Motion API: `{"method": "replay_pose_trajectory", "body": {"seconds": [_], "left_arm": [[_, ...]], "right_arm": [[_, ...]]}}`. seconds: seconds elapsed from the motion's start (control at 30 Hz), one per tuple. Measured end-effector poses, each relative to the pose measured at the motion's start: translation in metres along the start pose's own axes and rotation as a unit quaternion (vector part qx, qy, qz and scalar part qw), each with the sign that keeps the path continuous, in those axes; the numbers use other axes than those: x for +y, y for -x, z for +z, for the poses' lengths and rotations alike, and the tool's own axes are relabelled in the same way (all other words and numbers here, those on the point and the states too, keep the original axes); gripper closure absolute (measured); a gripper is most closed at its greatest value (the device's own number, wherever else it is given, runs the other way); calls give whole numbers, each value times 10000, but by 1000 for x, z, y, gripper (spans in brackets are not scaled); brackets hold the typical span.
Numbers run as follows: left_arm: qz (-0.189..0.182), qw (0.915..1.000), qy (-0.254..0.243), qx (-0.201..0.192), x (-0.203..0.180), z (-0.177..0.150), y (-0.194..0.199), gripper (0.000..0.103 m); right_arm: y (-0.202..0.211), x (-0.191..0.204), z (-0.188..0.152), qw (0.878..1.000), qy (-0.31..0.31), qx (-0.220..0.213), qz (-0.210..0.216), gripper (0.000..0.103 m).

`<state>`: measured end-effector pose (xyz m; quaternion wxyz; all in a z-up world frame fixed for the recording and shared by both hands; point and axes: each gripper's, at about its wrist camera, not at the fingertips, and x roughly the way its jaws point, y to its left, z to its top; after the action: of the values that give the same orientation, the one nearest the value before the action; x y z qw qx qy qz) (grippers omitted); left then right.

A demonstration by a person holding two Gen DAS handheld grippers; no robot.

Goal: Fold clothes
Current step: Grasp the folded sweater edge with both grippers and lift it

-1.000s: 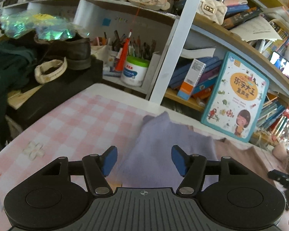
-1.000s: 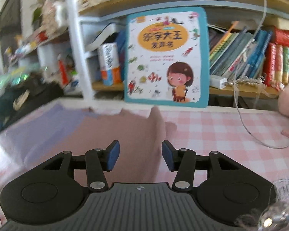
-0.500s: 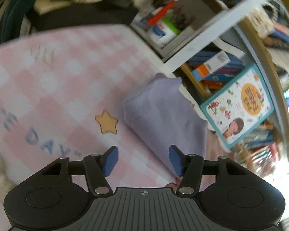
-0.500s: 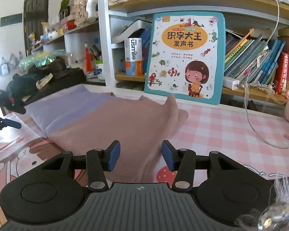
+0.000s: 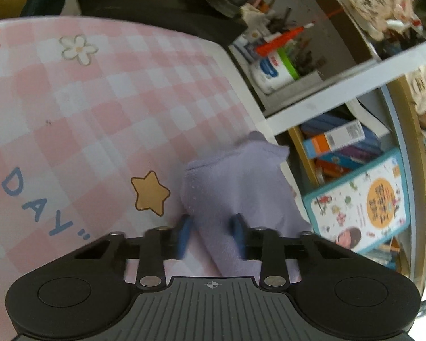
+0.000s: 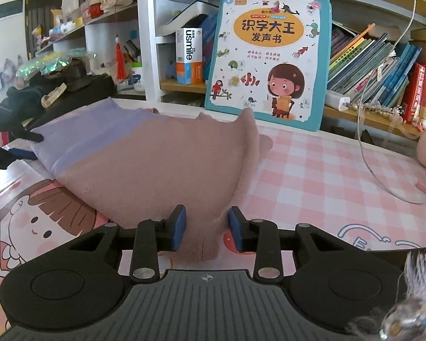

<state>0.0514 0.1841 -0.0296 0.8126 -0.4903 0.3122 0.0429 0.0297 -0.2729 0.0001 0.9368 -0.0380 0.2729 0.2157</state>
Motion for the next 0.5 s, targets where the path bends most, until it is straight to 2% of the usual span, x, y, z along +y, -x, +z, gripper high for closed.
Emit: {"method": "replay_pose_trajectory", "body": {"seconds": [0.03, 0.13, 0.2, 0.23, 0.27, 0.3, 0.43, 0.5], "left_arm": [[11, 10000, -25, -48, -2, -2, 0, 87], [72, 9957, -794, -463, -26, -14, 10, 94], [-40, 9761, -1959, -936, -60, -30, 26, 94], [-132, 9685, -2268, -1019, -70, -35, 30, 94], [-211, 9666, -2350, -1006, -75, -35, 31, 93], [-271, 9664, -2366, -968, -78, -34, 32, 93], [-56, 9841, -1673, -599, -56, -16, 16, 91], [-64, 9910, -1284, -360, -39, -10, 6, 82]], "right_arm": [[0, -1, 0, 10000, -11, 5, 13, 71], [-1, -2, 0, 10000, -49, 20, 49, 70], [-1, -3, 0, 9999, -77, 23, 66, 70], [0, -3, 1, 9999, -91, 25, 73, 70], [-1, -4, 1, 9999, -103, 26, 81, 70], [0, -4, 1, 9999, -112, 26, 87, 70], [0, -4, 1, 9999, -101, 26, 83, 70], [0, -3, 1, 9999, -117, 28, 94, 70]]}}
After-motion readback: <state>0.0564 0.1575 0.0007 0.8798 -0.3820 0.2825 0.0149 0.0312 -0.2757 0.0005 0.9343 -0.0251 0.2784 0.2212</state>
